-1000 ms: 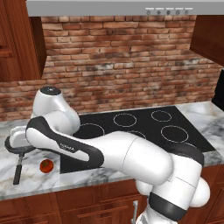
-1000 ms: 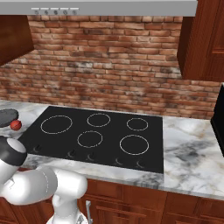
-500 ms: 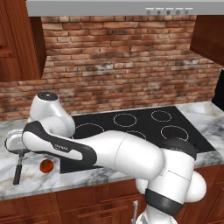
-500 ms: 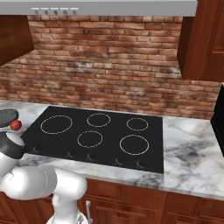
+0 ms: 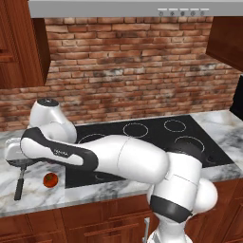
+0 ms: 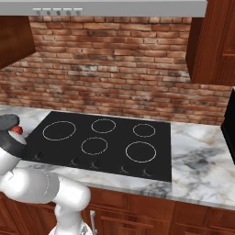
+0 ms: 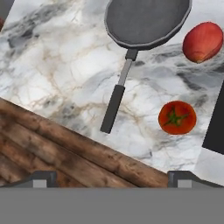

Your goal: Place the pan on the front left burner on the stove. Then place the tomato and the onion in the pan and turn on the front left burner.

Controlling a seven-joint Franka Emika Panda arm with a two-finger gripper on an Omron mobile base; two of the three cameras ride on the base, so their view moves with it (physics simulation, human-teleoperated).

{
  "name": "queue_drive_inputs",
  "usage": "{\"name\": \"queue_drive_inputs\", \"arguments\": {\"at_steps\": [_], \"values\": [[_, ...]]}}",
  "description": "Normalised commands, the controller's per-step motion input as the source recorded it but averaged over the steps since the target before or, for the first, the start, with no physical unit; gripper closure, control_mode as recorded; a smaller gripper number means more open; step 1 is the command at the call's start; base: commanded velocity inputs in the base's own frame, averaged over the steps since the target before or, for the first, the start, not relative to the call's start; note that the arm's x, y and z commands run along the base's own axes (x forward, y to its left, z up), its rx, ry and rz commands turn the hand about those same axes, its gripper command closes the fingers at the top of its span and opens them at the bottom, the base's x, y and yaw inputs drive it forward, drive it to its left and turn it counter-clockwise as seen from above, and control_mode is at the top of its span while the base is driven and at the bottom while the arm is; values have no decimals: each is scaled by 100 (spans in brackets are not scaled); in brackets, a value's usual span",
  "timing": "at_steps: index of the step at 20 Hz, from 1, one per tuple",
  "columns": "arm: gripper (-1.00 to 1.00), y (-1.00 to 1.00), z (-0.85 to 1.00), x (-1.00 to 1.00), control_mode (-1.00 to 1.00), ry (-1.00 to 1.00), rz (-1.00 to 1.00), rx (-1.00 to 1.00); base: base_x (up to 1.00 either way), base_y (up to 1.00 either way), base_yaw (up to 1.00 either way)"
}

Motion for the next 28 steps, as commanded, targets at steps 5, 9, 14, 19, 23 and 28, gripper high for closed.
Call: {"name": "queue_drive_inputs", "arguments": {"at_steps": [5, 9, 14, 19, 23, 28], "values": [[-100, 11, -27, 23, -100, 0, 0, 0, 0, 0, 0], [-100, 20, -28, 30, -100, 0, 0, 0, 0, 0, 0], [-100, 21, -13, 25, -100, 0, 0, 0, 0, 0, 0], [-100, 30, -3, 10, -100, 5, -1, -4, 0, 0, 0], [-100, 34, -1, 0, -100, 9, -5, -8, 0, 0, 0], [-100, 19, -4, 5, -100, 6, -3, -9, 0, 0, 0]]}}
